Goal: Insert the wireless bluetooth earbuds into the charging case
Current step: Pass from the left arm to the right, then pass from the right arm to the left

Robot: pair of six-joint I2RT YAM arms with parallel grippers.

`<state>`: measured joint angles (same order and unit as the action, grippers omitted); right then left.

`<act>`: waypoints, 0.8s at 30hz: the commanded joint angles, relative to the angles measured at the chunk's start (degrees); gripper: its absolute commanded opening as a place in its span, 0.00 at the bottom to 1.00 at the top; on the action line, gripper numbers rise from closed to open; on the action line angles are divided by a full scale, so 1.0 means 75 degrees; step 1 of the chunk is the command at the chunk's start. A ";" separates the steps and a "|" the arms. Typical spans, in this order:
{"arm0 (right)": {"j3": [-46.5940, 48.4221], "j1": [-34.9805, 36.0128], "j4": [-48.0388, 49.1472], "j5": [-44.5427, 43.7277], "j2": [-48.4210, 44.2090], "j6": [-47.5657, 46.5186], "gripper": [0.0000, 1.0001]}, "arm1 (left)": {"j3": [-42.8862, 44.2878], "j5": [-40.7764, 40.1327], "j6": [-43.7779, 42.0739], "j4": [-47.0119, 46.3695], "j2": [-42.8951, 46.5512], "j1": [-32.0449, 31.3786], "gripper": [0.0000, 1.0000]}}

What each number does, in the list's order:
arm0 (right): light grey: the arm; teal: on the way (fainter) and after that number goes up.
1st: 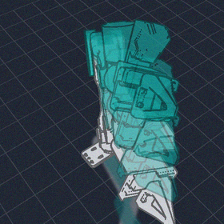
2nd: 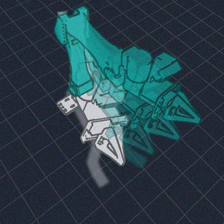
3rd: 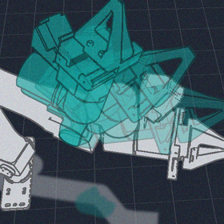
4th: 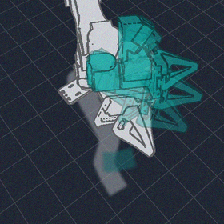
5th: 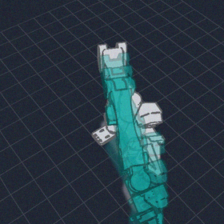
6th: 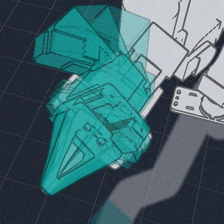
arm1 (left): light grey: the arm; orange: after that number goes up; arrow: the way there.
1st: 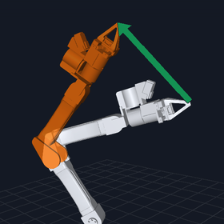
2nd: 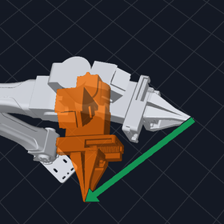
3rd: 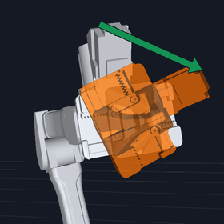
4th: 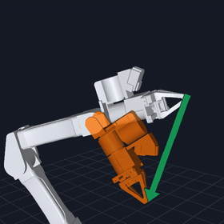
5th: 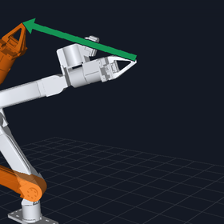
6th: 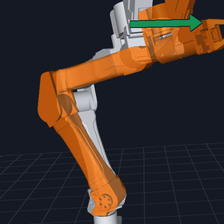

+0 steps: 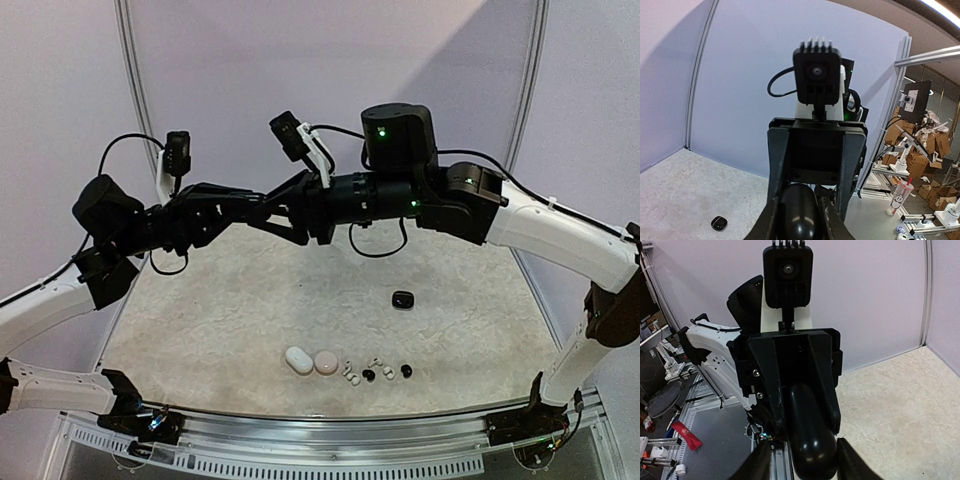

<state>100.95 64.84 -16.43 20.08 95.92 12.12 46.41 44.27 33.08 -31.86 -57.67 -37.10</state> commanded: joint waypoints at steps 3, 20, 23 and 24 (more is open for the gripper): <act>0.0889 -0.0009 -0.0367 0.0647 0.0613 0.0189 0.23 | -0.0176 -0.0180 -0.0023 0.0218 0.0166 -0.0121 0.00; 0.1197 -0.0014 -0.1384 0.0079 0.0143 -0.1131 0.00 | 0.0165 0.0649 -0.2220 0.3182 0.0663 0.0329 0.85; 0.1290 -0.0018 -0.1446 0.0165 0.0215 -0.1379 0.00 | 0.0187 0.0728 -0.1976 0.2559 0.0485 0.0330 0.58; 0.1358 -0.0017 -0.1520 0.0227 0.0238 -0.1434 0.00 | 0.0176 0.0736 -0.1862 0.2327 0.0442 0.0330 0.53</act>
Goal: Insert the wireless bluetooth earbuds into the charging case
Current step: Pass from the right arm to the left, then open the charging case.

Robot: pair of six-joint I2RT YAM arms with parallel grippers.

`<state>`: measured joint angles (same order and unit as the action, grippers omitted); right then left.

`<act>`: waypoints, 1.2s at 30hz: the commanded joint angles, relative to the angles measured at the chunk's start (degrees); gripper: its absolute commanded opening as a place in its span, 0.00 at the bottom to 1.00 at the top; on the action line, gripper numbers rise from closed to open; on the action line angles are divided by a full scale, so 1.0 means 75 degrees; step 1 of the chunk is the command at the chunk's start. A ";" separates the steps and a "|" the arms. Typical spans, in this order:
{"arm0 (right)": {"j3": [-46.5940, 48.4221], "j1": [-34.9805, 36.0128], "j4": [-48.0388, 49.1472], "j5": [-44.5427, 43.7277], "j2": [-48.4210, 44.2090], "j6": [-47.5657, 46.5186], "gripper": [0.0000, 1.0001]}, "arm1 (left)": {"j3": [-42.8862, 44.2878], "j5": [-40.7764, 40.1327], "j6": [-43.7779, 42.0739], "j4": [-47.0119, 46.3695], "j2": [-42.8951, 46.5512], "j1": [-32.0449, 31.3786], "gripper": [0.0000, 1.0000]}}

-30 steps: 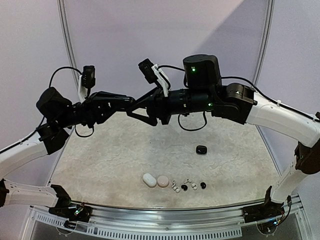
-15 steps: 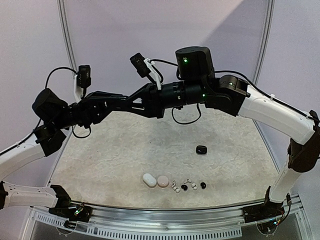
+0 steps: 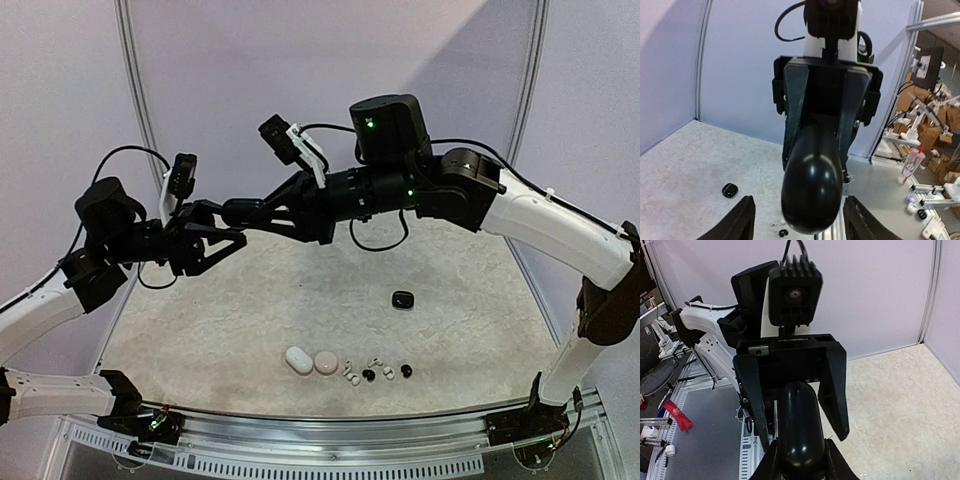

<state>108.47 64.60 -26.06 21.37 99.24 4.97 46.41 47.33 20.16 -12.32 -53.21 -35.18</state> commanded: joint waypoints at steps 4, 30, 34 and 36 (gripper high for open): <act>0.0439 0.0019 -0.0356 0.0178 -0.0131 -0.0522 0.00 | 0.0186 0.0405 0.0030 -0.0707 -0.0261 0.0073 0.44; 0.0128 0.0014 -0.0217 -0.0637 -0.0289 -0.0327 0.52 | 0.0164 0.0256 -0.0164 -0.0481 -0.0013 0.0091 0.00; 0.0149 0.0021 -0.0202 -0.1004 -0.0161 -0.0193 0.63 | 0.0316 0.0043 -0.1342 0.0307 0.0068 0.0073 0.00; 0.0229 0.0021 -0.0266 -0.1042 -0.0044 -0.0122 0.63 | 0.0366 0.0039 -0.1568 0.0369 0.0086 0.0073 0.00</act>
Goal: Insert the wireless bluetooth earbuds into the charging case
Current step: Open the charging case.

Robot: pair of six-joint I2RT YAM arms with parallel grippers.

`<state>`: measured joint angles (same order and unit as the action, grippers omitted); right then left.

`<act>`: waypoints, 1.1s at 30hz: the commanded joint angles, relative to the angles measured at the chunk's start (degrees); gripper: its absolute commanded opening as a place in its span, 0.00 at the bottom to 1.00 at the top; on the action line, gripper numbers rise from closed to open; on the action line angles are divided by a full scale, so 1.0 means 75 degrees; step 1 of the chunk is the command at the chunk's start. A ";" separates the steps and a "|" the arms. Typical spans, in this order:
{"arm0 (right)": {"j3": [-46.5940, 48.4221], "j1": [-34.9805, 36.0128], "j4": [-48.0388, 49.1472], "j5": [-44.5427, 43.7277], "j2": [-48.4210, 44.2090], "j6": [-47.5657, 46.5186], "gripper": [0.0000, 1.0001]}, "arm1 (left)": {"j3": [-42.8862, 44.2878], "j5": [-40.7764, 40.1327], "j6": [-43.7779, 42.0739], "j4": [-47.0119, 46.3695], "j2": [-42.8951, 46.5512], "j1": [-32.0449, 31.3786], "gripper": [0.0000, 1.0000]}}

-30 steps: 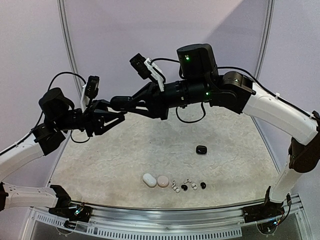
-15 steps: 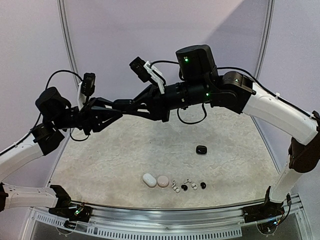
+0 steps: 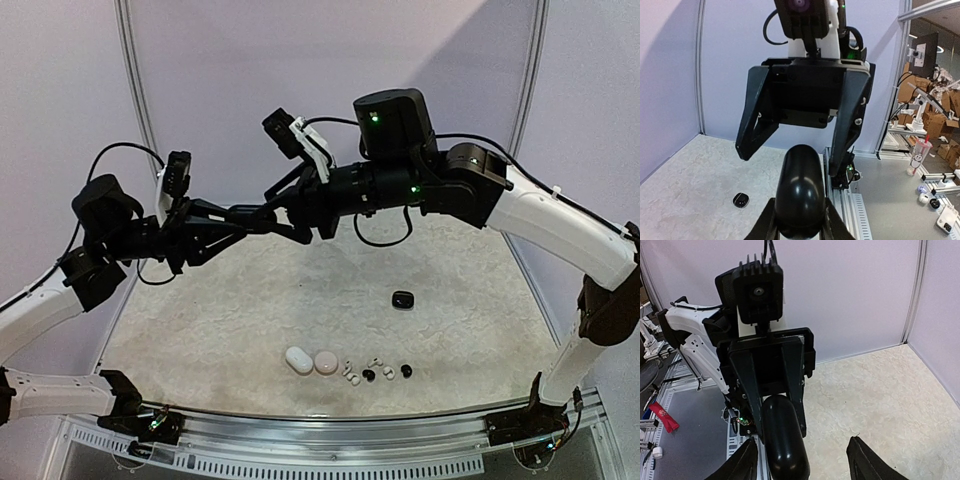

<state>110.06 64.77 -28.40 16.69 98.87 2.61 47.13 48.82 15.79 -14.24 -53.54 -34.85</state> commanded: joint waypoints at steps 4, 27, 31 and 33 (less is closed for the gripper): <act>0.0156 0.0000 -0.0240 -0.0568 0.0250 0.0185 0.61 | 0.0267 -0.0068 -0.1010 0.0440 0.0120 0.0012 0.00; -0.0090 -0.0175 -0.0574 -0.0948 0.0205 0.0486 0.45 | 0.0118 0.0255 -0.2068 0.0793 0.0049 -0.0222 0.00; -0.0220 -0.0263 -0.0641 -0.0959 0.0200 0.0646 0.44 | 0.0045 0.0300 -0.2325 0.0966 0.0049 -0.0272 0.00; -0.0285 -0.0285 -0.0723 -0.0942 0.0206 0.0725 0.44 | 0.0004 0.0299 -0.2342 0.0918 0.0047 -0.0297 0.00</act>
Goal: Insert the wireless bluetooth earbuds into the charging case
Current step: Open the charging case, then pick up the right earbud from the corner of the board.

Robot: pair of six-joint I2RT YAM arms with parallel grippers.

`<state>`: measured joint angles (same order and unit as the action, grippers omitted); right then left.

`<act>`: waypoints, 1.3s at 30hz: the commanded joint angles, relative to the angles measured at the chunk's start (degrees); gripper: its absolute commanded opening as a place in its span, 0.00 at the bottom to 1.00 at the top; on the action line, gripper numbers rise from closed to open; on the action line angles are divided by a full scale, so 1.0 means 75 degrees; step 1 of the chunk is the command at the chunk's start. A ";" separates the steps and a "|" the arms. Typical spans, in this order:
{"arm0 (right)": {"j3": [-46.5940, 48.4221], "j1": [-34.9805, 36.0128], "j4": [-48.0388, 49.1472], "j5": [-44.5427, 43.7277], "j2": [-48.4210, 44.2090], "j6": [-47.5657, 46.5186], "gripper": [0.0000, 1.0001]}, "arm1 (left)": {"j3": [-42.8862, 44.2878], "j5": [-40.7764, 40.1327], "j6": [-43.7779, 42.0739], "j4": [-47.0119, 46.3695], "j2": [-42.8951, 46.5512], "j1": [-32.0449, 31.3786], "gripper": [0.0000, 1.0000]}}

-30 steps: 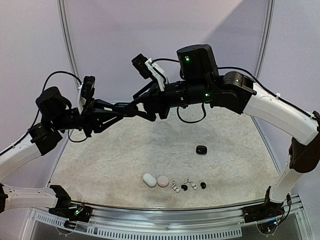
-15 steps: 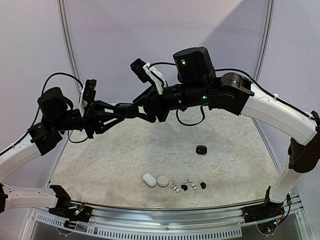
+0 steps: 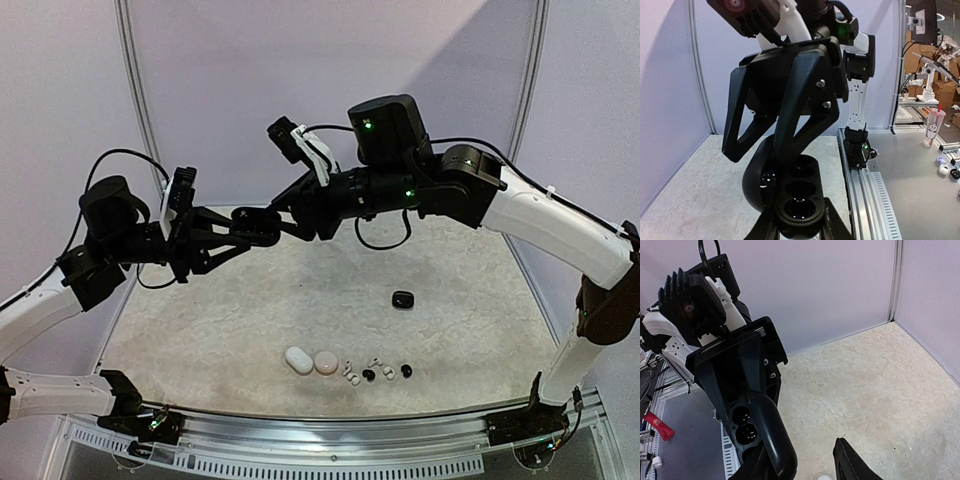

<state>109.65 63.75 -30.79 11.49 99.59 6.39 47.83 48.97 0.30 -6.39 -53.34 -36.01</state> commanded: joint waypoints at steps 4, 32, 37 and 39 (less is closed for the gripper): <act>-0.0307 -0.0144 -0.0433 -0.0127 0.0143 0.0276 0.45 | -0.0159 0.0290 -0.0253 -0.0179 -0.0029 -0.0178 0.00; -0.3606 -0.2195 -0.4909 -0.1696 -0.0745 0.3132 0.31 | -0.1544 -0.0373 0.0910 -0.0811 0.0043 -0.0168 0.00; -0.5788 -0.2164 -0.3793 -0.1156 -0.1401 0.4011 0.28 | -0.1535 -0.0313 0.0960 -0.0816 0.0034 -0.0168 0.00; -0.6308 -0.2171 -0.3229 -0.0935 -0.1647 0.4251 0.28 | -0.1539 -0.0328 0.0935 -0.0797 0.0037 -0.0168 0.00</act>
<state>67.88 47.24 -60.18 1.26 93.01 31.59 36.80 45.89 8.14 -12.67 -53.71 -36.60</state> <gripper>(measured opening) 0.280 0.221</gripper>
